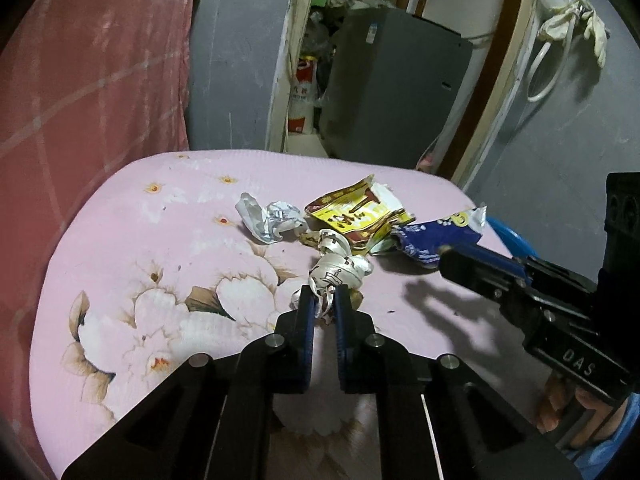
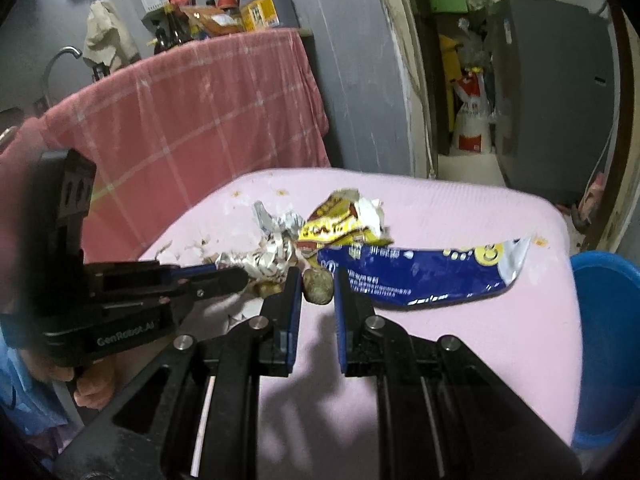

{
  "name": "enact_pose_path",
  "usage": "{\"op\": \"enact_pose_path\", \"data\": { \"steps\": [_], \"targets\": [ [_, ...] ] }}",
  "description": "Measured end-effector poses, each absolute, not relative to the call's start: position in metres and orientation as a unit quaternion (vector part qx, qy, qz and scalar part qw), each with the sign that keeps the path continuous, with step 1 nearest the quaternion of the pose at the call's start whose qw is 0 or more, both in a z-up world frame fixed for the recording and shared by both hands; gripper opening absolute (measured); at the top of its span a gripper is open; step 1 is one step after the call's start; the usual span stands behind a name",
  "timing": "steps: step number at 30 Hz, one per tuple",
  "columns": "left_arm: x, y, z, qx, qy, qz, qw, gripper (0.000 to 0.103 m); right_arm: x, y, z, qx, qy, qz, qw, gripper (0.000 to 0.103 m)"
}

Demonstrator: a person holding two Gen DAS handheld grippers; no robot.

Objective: Collect trash
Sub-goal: 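Grasp the white crumpled wrapper with the left gripper while the right gripper grasps a brown nut, then carry both items over the blue bucket and open both grippers to drop them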

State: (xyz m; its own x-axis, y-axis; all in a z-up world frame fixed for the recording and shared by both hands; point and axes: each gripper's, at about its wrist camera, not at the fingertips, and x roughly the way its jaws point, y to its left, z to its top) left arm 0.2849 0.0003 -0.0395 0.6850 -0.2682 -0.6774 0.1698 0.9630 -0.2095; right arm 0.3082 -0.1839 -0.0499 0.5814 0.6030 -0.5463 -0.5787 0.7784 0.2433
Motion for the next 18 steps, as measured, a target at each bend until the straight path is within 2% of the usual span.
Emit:
{"op": "enact_pose_path", "data": {
  "steps": [18],
  "targets": [
    [0.279,-0.037,0.019,-0.107,0.261,-0.142,0.949,0.007,0.290,-0.240,-0.003,0.013,0.172,0.228,0.958,0.016]
  ]
}}
